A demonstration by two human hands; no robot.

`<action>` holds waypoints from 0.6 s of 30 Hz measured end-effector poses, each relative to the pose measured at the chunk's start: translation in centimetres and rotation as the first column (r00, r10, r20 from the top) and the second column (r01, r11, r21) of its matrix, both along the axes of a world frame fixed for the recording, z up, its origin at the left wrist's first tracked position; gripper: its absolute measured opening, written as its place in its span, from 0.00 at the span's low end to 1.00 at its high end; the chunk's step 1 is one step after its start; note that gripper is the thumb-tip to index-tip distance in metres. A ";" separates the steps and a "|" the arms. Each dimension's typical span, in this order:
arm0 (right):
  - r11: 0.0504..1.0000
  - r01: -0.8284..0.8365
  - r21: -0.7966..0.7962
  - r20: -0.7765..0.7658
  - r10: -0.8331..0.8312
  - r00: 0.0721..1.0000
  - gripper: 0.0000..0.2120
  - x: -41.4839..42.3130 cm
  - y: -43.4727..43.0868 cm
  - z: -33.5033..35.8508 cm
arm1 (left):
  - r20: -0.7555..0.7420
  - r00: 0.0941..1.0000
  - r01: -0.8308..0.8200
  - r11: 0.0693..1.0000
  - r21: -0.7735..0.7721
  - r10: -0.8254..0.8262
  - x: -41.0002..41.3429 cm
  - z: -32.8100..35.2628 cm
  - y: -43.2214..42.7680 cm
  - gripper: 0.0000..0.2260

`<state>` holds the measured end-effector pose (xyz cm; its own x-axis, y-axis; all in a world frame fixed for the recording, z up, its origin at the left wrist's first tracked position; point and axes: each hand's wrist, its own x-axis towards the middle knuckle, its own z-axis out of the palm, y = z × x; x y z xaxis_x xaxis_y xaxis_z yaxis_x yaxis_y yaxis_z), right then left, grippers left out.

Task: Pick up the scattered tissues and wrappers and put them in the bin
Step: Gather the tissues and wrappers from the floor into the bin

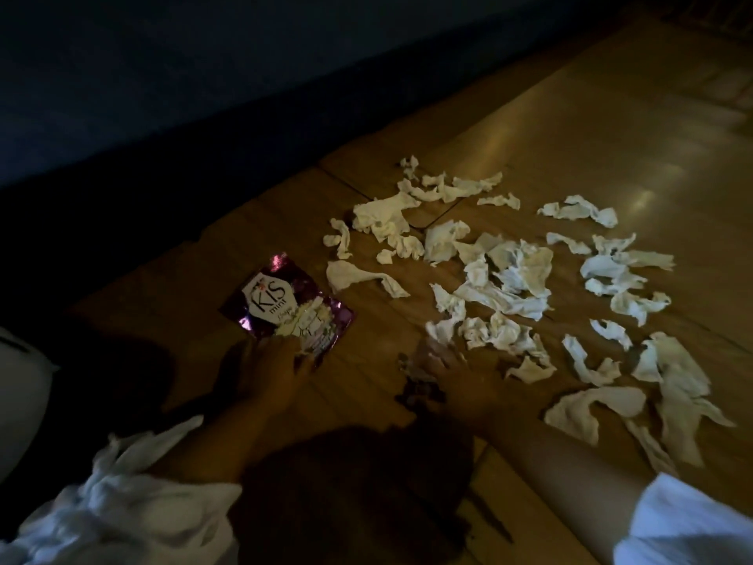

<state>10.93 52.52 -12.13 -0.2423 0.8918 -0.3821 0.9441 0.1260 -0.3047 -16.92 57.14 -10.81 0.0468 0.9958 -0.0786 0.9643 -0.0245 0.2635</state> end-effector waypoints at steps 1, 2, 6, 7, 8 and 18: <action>0.998 -0.058 0.016 0.023 0.058 0.998 0.33 -0.4 -0.3 -0.3 | 0.011 0.997 -0.079 0.997 0.006 0.079 -0.4 -0.4 -0.3 0.12; 0.993 -0.113 0.032 0.036 0.112 0.993 0.32 -0.8 -0.7 -0.5 | 0.038 0.980 -0.195 0.981 0.001 0.195 -0.8 -0.7 -0.5 0.15; 0.977 -0.204 0.054 0.122 0.196 0.973 0.31 -2.1 -1.5 -0.6 | 0.305 0.787 -0.519 0.843 -0.145 0.537 -1.6 -2.0 -0.4 0.36; 0.974 -0.221 0.040 0.147 0.213 0.966 0.30 -2.2 -1.4 -0.6 | 0.378 0.747 -0.524 0.834 -0.173 0.547 -1.5 -2.1 -0.2 0.37; 0.970 -0.240 0.025 0.167 0.233 0.958 0.30 -2.3 -1.3 -0.4 | 0.440 0.708 -0.519 0.830 -0.206 0.552 -1.4 -2.6 0.2 0.37; 0.972 0.226 0.068 -0.265 -0.201 0.943 0.17 -4.2 1.0 1.9 | 0.652 0.478 -0.425 0.804 -0.415 0.589 -1.4 4.3 1.6 0.29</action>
